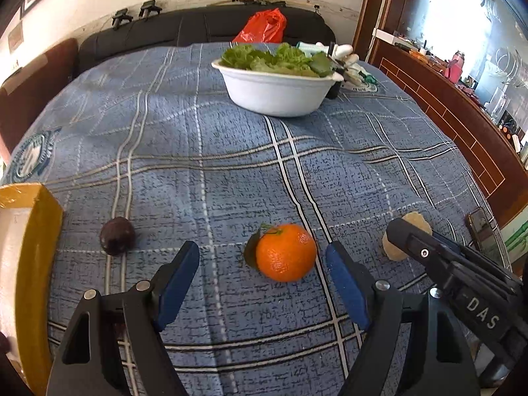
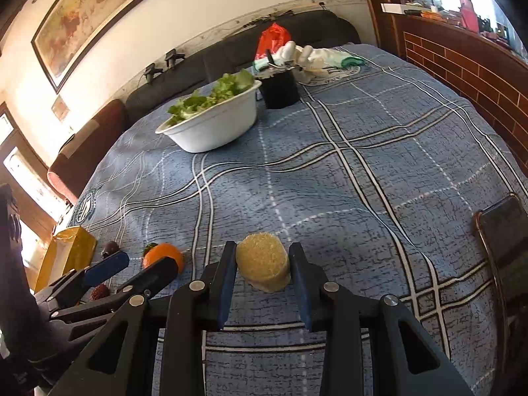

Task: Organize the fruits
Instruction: 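Grasp the round beige cake with the right gripper while the left grasps an orange, then carry the cake and orange into the yellow tray and open both grippers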

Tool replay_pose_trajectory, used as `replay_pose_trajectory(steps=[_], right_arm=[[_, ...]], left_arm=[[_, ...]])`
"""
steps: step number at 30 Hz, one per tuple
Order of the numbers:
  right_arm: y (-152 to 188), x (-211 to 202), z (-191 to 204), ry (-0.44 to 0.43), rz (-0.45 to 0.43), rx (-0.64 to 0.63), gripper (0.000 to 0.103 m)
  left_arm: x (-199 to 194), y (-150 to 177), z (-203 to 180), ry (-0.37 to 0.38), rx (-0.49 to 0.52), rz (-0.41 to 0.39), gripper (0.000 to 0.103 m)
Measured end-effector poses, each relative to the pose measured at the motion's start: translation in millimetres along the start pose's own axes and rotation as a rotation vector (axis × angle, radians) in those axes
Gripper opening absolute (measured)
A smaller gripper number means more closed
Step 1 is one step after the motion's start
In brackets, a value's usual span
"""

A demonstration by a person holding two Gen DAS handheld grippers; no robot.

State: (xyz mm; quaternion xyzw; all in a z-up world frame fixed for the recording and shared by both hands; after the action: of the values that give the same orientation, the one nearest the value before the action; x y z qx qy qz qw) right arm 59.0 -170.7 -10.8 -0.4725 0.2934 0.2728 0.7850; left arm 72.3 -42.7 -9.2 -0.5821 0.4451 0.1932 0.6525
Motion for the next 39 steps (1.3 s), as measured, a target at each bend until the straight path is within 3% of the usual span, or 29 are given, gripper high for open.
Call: replay_pose_trajectory(steps=[1, 3, 5, 12, 23, 30, 39], right_arm=[[-1, 0, -2, -0.009, 0.005, 0.014, 0.035], [-2, 1, -4, -0.016, 0.008, 0.026, 0.035], [-1, 1, -3, -0.017, 0.006, 0.018, 0.035], [1, -3, 3, -0.008, -0.011, -0.004, 0.035], [2, -3, 3, 0.008, -0.023, -0.003, 0.034], [3, -8, 2, 0.033, -0.04, 0.021, 0.034], [37, -52, 46, -0.017, -0.023, -0.065, 0.035]], left_arm=[[3, 1, 0, 0.009, -0.005, 0.007, 0.078], [6, 3, -2, 0.011, 0.0, 0.012, 0.064], [4, 4, -4, -0.013, 0.017, 0.006, 0.034], [-13, 9, 10, -0.021, -0.055, -0.005, 0.034], [-86, 36, 34, -0.032, -0.148, -0.098, 0.035], [-133, 69, 47, -0.135, -0.137, -0.167, 0.035], [-185, 102, 92, -0.148, -0.239, -0.224, 0.035]])
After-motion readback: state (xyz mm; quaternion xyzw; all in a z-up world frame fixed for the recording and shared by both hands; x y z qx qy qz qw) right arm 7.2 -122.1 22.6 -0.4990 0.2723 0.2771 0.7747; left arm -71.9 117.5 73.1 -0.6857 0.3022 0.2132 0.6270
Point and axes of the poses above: each gripper's, at about its wrist camera, not at the fingertips, and x roughly the way its jaws point, z to its left, y to its underside, the point moved 3 cm from there along x, roughly the way its jaws point, and after that the axes turned 3 degrees about x, right-handed, at the moved point
